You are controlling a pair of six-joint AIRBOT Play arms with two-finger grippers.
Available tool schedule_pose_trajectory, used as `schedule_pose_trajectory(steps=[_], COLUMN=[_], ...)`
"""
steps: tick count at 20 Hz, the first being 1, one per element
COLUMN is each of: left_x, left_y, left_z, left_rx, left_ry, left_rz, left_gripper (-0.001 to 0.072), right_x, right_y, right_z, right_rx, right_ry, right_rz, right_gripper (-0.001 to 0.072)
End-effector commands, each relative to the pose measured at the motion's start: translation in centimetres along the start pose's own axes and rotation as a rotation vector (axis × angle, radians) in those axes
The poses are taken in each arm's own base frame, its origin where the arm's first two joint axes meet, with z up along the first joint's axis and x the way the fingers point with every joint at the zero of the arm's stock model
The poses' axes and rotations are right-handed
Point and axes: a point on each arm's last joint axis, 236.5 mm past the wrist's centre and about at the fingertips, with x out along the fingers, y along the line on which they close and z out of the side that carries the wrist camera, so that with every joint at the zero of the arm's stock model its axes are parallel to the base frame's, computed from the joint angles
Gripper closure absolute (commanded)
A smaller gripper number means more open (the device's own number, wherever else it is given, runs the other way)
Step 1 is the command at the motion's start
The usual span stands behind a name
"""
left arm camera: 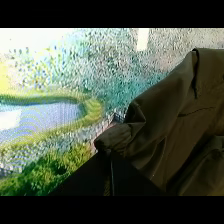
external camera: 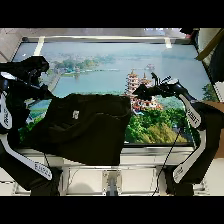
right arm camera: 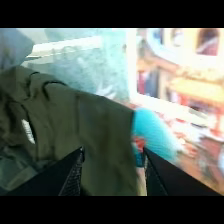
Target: Fold the clothes and pants, and hang the long-sleeved shirts on hangers.
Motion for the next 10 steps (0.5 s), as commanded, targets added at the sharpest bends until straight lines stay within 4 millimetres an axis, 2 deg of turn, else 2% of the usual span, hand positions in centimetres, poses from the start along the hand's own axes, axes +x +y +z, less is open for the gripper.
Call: schedule_pose_trajectory(steps=[1, 5, 7, 10], left_x=[-0.1, -0.1, -0.1, -0.1], left_y=[0.0, 0.0, 0.0, 0.0], left_z=[0.0, 0.0, 0.0, 0.0], left_rx=[0.001, 0.0, 0.001, 0.001], left_ry=[-0.002, -0.002, -0.002, -0.002], left_rz=[0.001, 0.001, 0.001, 0.001], left_gripper=[0.0683, 0.0683, 0.0683, 0.0683], right_x=[-0.2, 2.8, 4.2, 5.7], right_y=[-1.8, -1.8, -1.0, 0.5], right_z=[-0.3, -2.1, -2.9, -4.1], right_rx=[0.024, 0.023, 0.014, -0.023], right_ry=[0.03, 0.096, 0.123, 0.154], right_rz=[-0.081, -0.081, -0.068, -0.054], right_gripper=[0.0311, 0.031, 0.0337, 0.0337])
